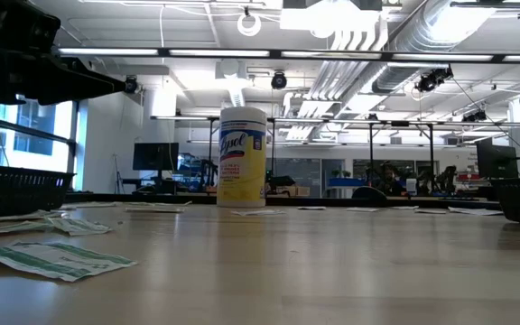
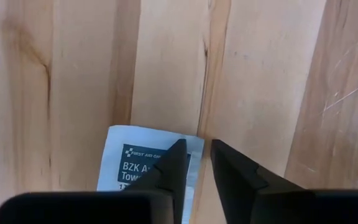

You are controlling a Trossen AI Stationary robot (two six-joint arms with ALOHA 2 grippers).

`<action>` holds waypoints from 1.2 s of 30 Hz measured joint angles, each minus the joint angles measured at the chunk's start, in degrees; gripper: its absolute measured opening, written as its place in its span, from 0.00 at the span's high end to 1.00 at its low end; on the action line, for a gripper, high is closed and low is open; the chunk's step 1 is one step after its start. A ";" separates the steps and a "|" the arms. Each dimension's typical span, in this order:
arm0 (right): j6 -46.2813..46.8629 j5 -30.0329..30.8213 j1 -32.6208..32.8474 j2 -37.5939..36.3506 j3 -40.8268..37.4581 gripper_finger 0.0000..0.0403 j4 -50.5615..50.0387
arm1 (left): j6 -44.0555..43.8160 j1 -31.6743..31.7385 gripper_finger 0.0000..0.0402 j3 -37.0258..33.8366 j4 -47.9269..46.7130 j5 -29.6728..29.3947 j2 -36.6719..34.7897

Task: Pick & Place First Aid Supplies
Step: Put the towelette pack into the right black basket

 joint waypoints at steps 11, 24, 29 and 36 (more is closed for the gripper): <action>3.56 1.34 -0.35 -0.41 1.14 0.98 -2.96 | 0.00 0.02 0.49 0.00 0.00 0.00 -0.01; 6.06 10.44 -4.63 -12.31 5.98 1.00 -14.55 | 0.01 -0.01 0.49 0.00 0.00 0.00 0.00; 8.74 13.40 -10.01 -18.35 7.57 1.00 -25.77 | 0.01 0.00 0.49 0.00 0.00 0.00 -0.02; 3.44 13.00 -17.64 -27.94 8.52 1.00 -37.62 | 0.00 0.02 0.49 0.00 0.00 0.00 -0.02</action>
